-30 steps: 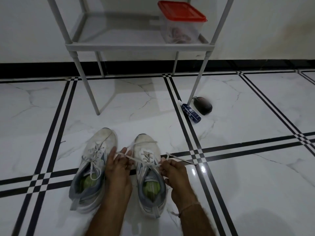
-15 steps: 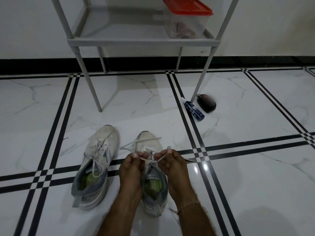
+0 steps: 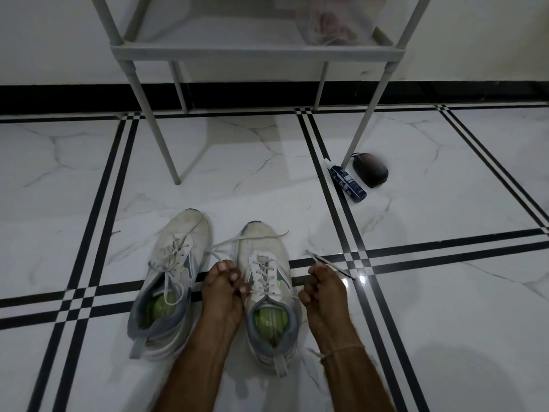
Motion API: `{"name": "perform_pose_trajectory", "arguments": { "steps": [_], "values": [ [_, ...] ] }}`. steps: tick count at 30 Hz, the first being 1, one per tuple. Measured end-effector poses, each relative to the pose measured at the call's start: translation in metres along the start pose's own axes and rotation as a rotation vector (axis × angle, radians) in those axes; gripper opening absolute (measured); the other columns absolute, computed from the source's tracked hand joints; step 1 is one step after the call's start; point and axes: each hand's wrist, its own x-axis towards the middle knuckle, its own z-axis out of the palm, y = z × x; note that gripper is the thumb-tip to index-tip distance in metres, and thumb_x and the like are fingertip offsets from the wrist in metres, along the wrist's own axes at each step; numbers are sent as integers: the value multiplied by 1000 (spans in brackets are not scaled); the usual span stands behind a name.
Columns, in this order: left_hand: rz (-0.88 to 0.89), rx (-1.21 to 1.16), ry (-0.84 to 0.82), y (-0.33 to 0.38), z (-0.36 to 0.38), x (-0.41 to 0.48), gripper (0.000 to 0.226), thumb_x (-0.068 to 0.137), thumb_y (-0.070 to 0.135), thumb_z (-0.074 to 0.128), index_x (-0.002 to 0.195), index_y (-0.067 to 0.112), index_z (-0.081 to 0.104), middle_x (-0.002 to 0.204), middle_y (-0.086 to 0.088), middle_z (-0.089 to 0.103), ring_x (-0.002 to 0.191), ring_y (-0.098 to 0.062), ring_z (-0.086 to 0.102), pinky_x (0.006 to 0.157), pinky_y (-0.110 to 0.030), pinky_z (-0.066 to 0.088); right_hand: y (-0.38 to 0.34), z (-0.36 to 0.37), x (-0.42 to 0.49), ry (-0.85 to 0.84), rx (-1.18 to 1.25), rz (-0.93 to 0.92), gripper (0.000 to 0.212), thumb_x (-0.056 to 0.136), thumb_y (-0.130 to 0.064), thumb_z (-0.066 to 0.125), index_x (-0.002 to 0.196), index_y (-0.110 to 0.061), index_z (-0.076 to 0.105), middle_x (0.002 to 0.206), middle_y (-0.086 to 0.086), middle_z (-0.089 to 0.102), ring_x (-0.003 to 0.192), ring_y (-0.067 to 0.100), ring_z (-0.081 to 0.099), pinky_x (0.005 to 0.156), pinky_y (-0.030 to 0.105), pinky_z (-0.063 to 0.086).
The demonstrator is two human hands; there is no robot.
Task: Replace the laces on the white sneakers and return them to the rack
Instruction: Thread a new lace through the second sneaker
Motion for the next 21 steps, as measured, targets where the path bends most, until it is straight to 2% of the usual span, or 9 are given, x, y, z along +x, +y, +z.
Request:
{"name": "perform_pose_trajectory", "arguments": {
  "steps": [3, 8, 13, 16, 19, 21],
  "values": [
    [18, 51, -22, 1, 0, 2, 39, 107, 3, 36, 72, 14, 50, 57, 3, 44, 38, -4, 34, 36, -17, 32, -1, -3, -1, 1, -59, -20, 26, 104, -11, 50, 80, -8, 56, 58, 1, 35, 47, 10, 30, 40, 22, 28],
    [188, 347, -222, 19, -4, -8, 31, 110, 24, 38, 87, 10, 55, 64, 3, 55, 48, -7, 47, 51, -24, 50, -22, 5, -10, -114, -206, -51, 21, 106, -18, 52, 95, -8, 66, 65, 2, 54, 57, 12, 49, 61, 30, 52],
    [297, 425, -304, 47, 29, -39, 32, 109, 28, 43, 90, 13, 63, 72, -1, 61, 63, -17, 56, 64, -34, 54, -64, 54, -35, -302, -304, -262, 27, 107, -23, 51, 103, -4, 69, 77, 5, 66, 73, 17, 64, 75, 34, 58],
    [426, 408, -332, 67, 53, -56, 31, 108, 24, 45, 94, 7, 66, 76, -3, 66, 66, -18, 57, 65, -29, 52, -86, 82, -54, -366, -425, -430, 28, 107, -24, 49, 102, -7, 70, 82, 5, 68, 80, 14, 65, 79, 31, 55],
    [504, 391, -374, 90, 73, -69, 30, 106, 24, 48, 97, 2, 67, 75, -5, 67, 68, -19, 58, 71, -35, 52, -103, 103, -69, -378, -458, -536, 25, 106, -22, 51, 98, -8, 70, 84, 8, 73, 81, 8, 66, 76, 16, 50],
    [545, 366, -399, 105, 86, -81, 28, 105, 23, 50, 95, 4, 68, 75, -6, 67, 68, -20, 57, 72, -38, 51, -115, 113, -79, -379, -449, -602, 24, 105, -22, 54, 94, -9, 71, 86, 7, 75, 85, 8, 68, 76, 14, 48]
  ]
}}
